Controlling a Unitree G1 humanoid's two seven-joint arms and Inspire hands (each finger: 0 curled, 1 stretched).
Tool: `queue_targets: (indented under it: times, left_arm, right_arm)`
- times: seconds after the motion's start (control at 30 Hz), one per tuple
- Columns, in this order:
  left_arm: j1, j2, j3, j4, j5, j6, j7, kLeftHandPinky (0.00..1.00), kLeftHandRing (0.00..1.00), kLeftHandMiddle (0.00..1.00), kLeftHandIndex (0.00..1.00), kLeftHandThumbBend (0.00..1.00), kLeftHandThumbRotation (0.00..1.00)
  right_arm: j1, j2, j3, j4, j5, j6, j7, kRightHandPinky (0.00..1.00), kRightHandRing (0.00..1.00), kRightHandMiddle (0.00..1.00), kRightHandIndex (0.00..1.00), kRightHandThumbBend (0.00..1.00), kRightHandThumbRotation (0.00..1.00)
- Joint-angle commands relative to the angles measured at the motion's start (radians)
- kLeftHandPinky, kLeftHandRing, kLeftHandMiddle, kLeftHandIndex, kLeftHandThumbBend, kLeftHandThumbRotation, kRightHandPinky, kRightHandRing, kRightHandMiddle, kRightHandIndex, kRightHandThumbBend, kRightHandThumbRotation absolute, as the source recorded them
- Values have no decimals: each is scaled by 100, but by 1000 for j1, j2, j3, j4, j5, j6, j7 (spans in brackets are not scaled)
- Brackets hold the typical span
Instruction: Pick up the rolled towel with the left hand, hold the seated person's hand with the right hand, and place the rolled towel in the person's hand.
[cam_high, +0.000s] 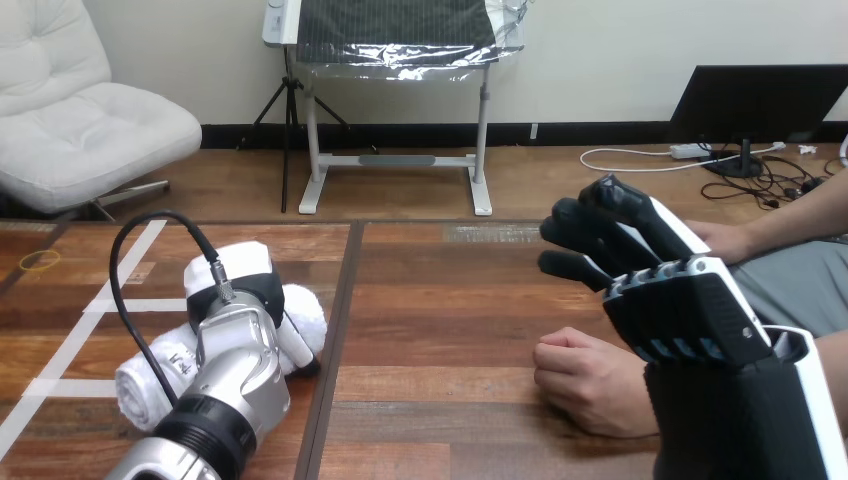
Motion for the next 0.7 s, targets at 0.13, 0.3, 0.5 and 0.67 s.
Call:
queue_targets:
  times: [0.13, 0.3, 0.5, 0.67]
  left_arm:
    - [-11, 2, 26, -74, -10, -12, 91, 10, 19, 30, 61, 73, 0]
    - [9, 4, 42, -100, -32, -30, 132, 14, 23, 34, 54, 73, 0]
    - [65, 9, 90, -192, -66, -64, 195, 17, 28, 38, 46, 74, 0]
    - [136, 24, 147, -347, -111, -102, 191, 19, 29, 39, 43, 75, 0]
  right_arm:
    - [-34, 13, -19, -29, 1, 2, -12, 78, 83, 84, 86, 98, 100]
    - [-40, 16, -28, -21, -3, 4, -17, 77, 83, 85, 86, 98, 100]
    - [-47, 14, -45, -18, -3, 25, -22, 77, 84, 86, 86, 100, 100]
    - [-54, 18, -68, -27, -15, 67, -35, 78, 85, 86, 87, 100, 100]
